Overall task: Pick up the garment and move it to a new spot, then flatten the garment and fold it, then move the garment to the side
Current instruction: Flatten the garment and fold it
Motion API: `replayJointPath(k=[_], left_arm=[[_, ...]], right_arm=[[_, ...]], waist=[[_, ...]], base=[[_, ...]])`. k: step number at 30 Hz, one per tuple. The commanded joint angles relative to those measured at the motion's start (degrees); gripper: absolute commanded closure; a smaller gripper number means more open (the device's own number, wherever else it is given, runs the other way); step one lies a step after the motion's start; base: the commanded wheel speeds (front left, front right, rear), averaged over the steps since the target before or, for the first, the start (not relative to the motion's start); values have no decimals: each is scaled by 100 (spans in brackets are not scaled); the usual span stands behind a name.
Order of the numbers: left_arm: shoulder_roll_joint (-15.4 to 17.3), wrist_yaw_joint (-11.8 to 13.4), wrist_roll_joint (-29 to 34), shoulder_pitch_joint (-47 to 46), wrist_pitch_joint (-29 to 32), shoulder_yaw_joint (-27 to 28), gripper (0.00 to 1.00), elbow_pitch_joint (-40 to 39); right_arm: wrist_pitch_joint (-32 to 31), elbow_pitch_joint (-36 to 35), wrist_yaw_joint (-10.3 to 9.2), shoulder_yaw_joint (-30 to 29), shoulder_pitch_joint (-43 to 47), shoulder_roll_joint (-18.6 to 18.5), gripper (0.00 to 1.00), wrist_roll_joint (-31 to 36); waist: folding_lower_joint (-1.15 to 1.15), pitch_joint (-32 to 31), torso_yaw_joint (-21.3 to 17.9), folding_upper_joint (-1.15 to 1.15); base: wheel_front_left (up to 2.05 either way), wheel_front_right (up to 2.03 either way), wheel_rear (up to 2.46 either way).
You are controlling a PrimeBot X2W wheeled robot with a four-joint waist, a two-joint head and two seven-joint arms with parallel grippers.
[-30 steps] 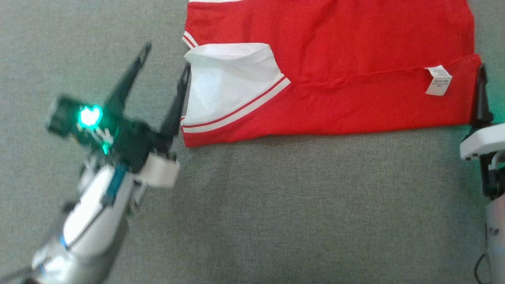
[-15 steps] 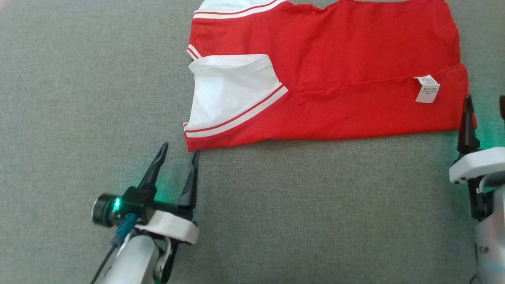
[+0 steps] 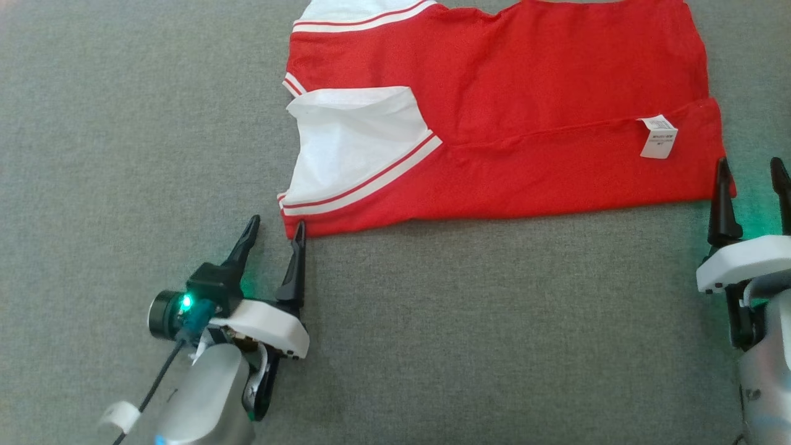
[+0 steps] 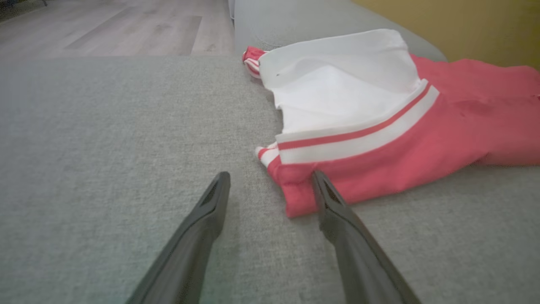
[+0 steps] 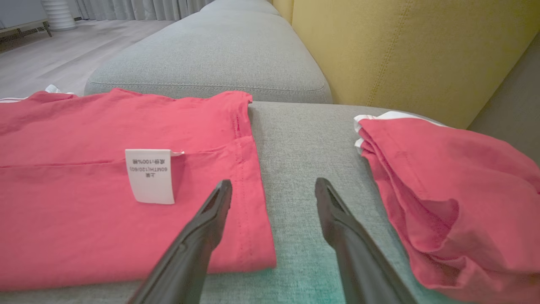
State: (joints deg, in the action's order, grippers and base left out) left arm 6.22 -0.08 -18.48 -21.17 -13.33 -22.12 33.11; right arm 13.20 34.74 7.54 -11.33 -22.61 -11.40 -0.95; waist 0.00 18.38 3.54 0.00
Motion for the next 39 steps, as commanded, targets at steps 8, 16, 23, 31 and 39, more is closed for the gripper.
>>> replayJointPath(k=[8, 16, 23, 31, 39], left_arm=[[12, -275, -331, -415, 485, 168, 100, 331], [145, -387, -276, -347, 384, 15, 100, -105], [303, -220, -180, -204, 445, -26, 100, -694], [447, -28, -207, 80, 545, 19, 100, -1094], [537, 101, -323, 590, 563, 51, 100, -1449]], right_arm=[[101, -77, -5, 134, -51, -146, 0, -44], [-122, 130, -5, 254, -164, -207, 0, -281], [-558, 367, -5, 639, -189, -424, 0, -637], [-935, 401, -5, 875, -73, -512, 100, -1104], [-941, 126, -5, 844, 401, -689, 100, -1431]], waist=[[0, 62, -78, 0], [0, 23, -50, 0], [0, -3, 57, 0], [0, -84, 45, 0], [0, -344, 10, 0]], base=[[0, 0, 0], [0, 0, 0], [0, 0, 0], [0, 0, 0], [0, 0, 0]])
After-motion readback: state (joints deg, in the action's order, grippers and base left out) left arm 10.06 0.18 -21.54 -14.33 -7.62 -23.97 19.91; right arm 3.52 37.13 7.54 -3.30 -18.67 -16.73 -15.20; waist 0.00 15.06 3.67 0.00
